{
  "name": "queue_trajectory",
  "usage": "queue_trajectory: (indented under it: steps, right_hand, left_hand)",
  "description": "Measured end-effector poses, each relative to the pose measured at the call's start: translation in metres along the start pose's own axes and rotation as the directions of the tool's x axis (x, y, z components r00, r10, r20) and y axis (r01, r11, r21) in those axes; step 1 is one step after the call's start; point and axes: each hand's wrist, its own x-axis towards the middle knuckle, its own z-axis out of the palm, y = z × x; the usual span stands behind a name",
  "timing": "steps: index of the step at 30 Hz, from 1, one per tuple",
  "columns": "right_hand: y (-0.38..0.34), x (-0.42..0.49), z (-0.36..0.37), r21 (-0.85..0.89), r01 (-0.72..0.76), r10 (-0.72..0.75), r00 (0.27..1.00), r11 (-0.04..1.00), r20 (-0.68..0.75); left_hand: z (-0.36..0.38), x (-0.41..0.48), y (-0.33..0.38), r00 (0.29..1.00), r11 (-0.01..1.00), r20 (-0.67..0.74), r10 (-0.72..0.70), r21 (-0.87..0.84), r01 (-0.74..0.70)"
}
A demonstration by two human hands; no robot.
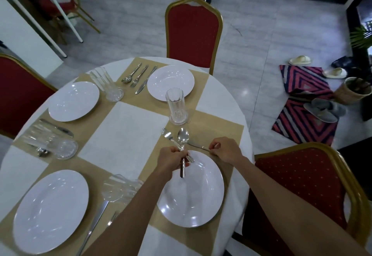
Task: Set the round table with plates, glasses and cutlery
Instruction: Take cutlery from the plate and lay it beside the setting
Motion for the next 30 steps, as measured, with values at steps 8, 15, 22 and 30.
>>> queue_trajectory:
  steps: [8, 15, 22, 30]
  right_hand:
    - [-0.015, -0.018, -0.017, 0.266, -0.039, 0.055, 0.997, 0.963, -0.055]
    - [-0.027, -0.039, -0.026, 0.508, -0.105, 0.067, 0.993, 0.855, 0.093]
    - [-0.024, -0.007, -0.052, 0.566, -0.104, 0.134, 0.991, 0.818, -0.012]
    - [-0.015, 0.031, -0.041, 0.125, -0.02, 0.016, 0.999, 0.992, 0.034]
  left_hand:
    - [0.029, -0.003, -0.01, 0.997, 1.0, 0.073, -0.012, -0.008, 0.013]
    - [0.057, -0.009, 0.0, 0.983, 0.998, 0.182, 0.022, 0.054, -0.032]
    - [0.047, -0.006, 0.006, 0.982, 0.99, 0.19, 0.009, 0.138, -0.035]
    - [0.023, 0.008, 0.001, 0.993, 0.996, 0.112, -0.048, 0.074, 0.04]
